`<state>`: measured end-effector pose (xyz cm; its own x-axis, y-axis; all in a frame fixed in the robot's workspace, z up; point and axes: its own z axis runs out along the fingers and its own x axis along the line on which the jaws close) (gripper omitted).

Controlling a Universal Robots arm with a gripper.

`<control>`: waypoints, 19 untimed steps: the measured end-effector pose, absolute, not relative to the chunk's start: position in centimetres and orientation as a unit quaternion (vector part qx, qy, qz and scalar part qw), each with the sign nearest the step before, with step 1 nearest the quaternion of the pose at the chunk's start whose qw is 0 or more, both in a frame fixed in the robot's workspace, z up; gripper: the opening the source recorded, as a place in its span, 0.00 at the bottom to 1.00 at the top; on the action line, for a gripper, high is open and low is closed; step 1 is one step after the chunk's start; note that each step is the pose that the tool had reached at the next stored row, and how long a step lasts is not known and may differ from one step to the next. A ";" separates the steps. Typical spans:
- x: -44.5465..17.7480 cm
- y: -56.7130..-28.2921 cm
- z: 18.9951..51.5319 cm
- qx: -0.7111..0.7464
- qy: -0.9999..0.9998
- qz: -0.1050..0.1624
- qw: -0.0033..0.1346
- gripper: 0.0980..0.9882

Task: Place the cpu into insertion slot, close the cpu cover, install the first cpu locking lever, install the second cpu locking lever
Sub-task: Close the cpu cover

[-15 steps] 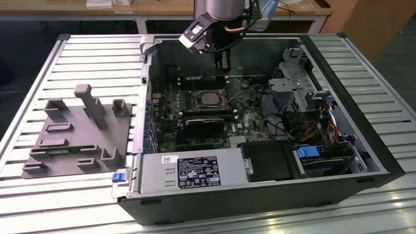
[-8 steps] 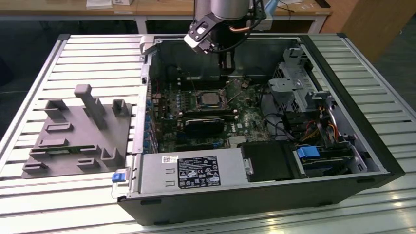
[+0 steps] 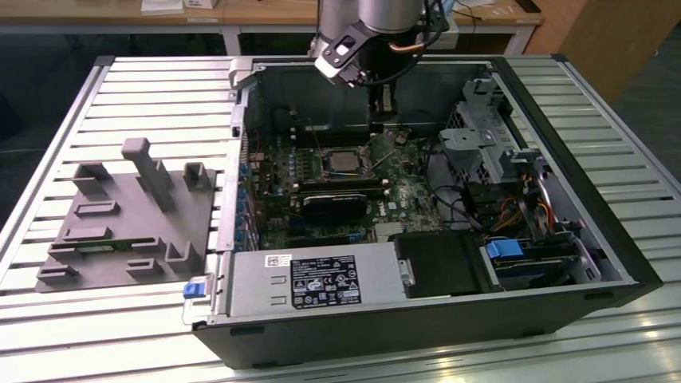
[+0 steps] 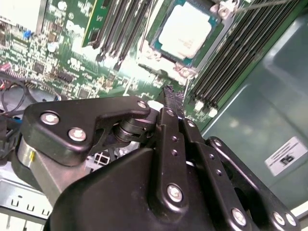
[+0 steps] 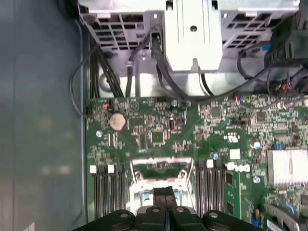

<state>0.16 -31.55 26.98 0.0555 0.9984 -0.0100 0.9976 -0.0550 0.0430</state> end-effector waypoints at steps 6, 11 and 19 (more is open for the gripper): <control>1.3 -31.5 27.0 0.726 0.687 0.011 0.019 0.00; 2.3 -31.5 27.0 0.726 0.687 0.011 0.019 0.00; 3.8 -31.5 27.0 0.726 0.687 0.011 0.019 0.00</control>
